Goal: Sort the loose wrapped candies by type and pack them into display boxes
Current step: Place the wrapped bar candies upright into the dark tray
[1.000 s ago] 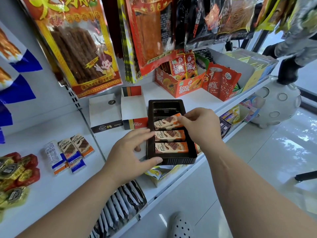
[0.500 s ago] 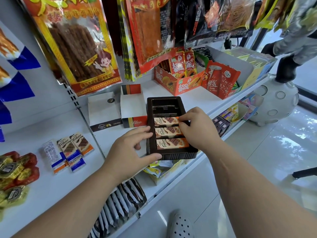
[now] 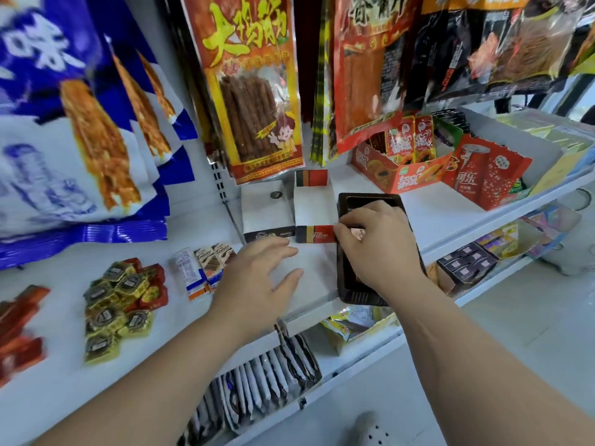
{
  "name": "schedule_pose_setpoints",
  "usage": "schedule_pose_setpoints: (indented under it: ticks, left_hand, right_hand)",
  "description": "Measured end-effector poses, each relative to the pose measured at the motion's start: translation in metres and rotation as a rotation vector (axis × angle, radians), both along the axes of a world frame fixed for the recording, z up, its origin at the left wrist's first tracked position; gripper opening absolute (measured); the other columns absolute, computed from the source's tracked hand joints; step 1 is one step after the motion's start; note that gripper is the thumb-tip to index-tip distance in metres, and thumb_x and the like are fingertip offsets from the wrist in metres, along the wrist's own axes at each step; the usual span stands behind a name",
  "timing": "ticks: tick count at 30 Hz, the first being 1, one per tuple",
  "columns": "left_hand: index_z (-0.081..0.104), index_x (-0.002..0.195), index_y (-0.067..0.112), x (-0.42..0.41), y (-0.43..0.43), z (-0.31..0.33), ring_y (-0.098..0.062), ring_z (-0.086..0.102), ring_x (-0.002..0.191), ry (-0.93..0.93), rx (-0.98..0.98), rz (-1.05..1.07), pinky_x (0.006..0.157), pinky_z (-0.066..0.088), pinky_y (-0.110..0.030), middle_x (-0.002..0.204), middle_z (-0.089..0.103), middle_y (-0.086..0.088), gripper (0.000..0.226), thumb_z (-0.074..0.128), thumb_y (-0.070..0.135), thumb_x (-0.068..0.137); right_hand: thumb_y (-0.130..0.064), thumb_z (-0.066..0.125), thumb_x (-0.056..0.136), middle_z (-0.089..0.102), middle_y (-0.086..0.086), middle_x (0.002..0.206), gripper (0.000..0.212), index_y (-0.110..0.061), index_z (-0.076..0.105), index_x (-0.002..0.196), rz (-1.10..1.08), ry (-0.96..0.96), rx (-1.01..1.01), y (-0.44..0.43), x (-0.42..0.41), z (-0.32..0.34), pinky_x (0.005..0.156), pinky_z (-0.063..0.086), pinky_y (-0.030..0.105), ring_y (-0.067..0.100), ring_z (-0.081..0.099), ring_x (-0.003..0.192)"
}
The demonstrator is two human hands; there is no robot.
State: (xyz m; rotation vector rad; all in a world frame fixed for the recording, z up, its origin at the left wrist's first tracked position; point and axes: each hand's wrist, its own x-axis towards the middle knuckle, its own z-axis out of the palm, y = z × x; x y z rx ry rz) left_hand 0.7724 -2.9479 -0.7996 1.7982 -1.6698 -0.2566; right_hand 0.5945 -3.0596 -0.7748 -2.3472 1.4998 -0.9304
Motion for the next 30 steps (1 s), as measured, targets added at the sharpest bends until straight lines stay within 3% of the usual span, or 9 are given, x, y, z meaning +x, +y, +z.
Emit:
schedule_pose_setpoints:
  ticks: [3, 8, 13, 16, 19, 22, 25, 27, 30]
  left_hand:
    - [0.067, 0.118, 0.022, 0.043, 0.027, 0.016, -0.020, 0.052, 0.115, -0.217, 0.056, 0.135, 0.102, 0.039, -0.034, 0.125, 0.060, 0.004, 0.027, 0.061, 0.022, 0.092]
    - [0.069, 0.114, 0.021, 0.092, 0.064, 0.022, -0.028, 0.058, 0.101, -0.407, 0.200, 0.302, 0.091, 0.045, -0.037, 0.117, 0.066, -0.002, 0.029, 0.056, 0.014, 0.090]
    - [0.049, 0.140, 0.028, 0.096, 0.064, 0.010, -0.026, 0.041, 0.126, -0.468, 0.371, 0.226, 0.109, 0.033, -0.037, 0.148, 0.043, 0.001, 0.048, 0.049, 0.020, 0.092]
    - [0.049, 0.137, 0.028, 0.093, 0.060, 0.005, -0.026, 0.037, 0.127, -0.506, 0.411, 0.203, 0.107, 0.035, -0.036, 0.146, 0.043, 0.003, 0.046, 0.048, 0.022, 0.092]
    - [0.060, 0.120, 0.028, 0.096, 0.056, 0.006, -0.023, 0.044, 0.112, -0.459, 0.352, 0.169, 0.094, 0.042, -0.035, 0.122, 0.056, 0.004, 0.034, 0.055, 0.024, 0.086]
    - [0.065, 0.112, 0.031, 0.100, 0.052, 0.008, -0.019, 0.046, 0.104, -0.380, 0.319, 0.118, 0.088, 0.045, -0.035, 0.109, 0.056, 0.007, 0.028, 0.066, 0.029, 0.084]
    - [0.062, 0.123, 0.034, 0.108, 0.052, 0.009, -0.015, 0.041, 0.108, -0.334, 0.306, 0.105, 0.092, 0.044, -0.036, 0.121, 0.054, 0.011, 0.044, 0.073, 0.035, 0.080]
    - [0.054, 0.134, 0.035, 0.114, 0.052, 0.010, -0.016, 0.039, 0.115, -0.385, 0.322, 0.093, 0.099, 0.041, -0.037, 0.136, 0.047, 0.013, 0.056, 0.070, 0.038, 0.081]
    - [0.045, 0.142, 0.037, 0.117, 0.050, 0.011, -0.016, 0.036, 0.121, -0.465, 0.367, 0.064, 0.103, 0.036, -0.035, 0.147, 0.040, 0.016, 0.055, 0.061, 0.037, 0.089]
  right_hand:
    - [-0.033, 0.062, 0.091, 0.065, 0.001, 0.102, 0.018, -0.023, 0.076, 0.099, 0.192, 0.022, 0.056, 0.020, 0.034, 0.003, 0.083, 0.044, 0.034, 0.026, 0.053, 0.101]
    - [-0.034, 0.057, 0.095, 0.051, -0.003, 0.140, 0.040, -0.027, 0.058, 0.134, 0.504, 0.248, 0.191, 0.049, 0.081, -0.008, 0.104, 0.035, 0.035, 0.025, 0.044, 0.126]
    - [-0.035, 0.046, 0.095, 0.023, -0.015, 0.160, 0.060, -0.037, 0.026, 0.151, 0.584, 0.486, 0.226, 0.063, 0.105, -0.026, 0.104, 0.031, 0.043, 0.024, 0.029, 0.136]
    - [-0.038, 0.046, 0.094, 0.018, -0.017, 0.161, 0.062, -0.038, 0.024, 0.152, 0.590, 0.571, 0.251, 0.063, 0.106, -0.031, 0.105, 0.028, 0.044, 0.024, 0.025, 0.139]
    - [-0.043, 0.051, 0.091, 0.039, -0.016, 0.150, 0.050, -0.036, 0.048, 0.140, 0.529, 0.519, 0.209, 0.058, 0.103, -0.029, 0.098, 0.032, 0.038, 0.022, 0.037, 0.129]
    - [-0.041, 0.062, 0.085, 0.061, -0.007, 0.113, 0.026, -0.026, 0.071, 0.105, 0.461, 0.390, 0.182, 0.052, 0.098, -0.026, 0.086, 0.044, 0.034, 0.021, 0.052, 0.105]
    - [-0.036, 0.071, 0.080, 0.058, -0.004, 0.095, 0.018, -0.022, 0.071, 0.091, 0.408, 0.300, 0.224, 0.048, 0.093, -0.028, 0.077, 0.051, 0.034, 0.019, 0.057, 0.090]
    - [-0.038, 0.076, 0.076, 0.055, -0.006, 0.096, 0.024, -0.024, 0.070, 0.095, 0.369, 0.273, 0.241, 0.047, 0.091, -0.029, 0.074, 0.052, 0.031, 0.016, 0.058, 0.086]
    - [-0.044, 0.078, 0.074, 0.057, -0.005, 0.099, 0.037, -0.027, 0.067, 0.106, 0.327, 0.272, 0.264, 0.045, 0.089, -0.030, 0.075, 0.053, 0.031, 0.015, 0.059, 0.088]
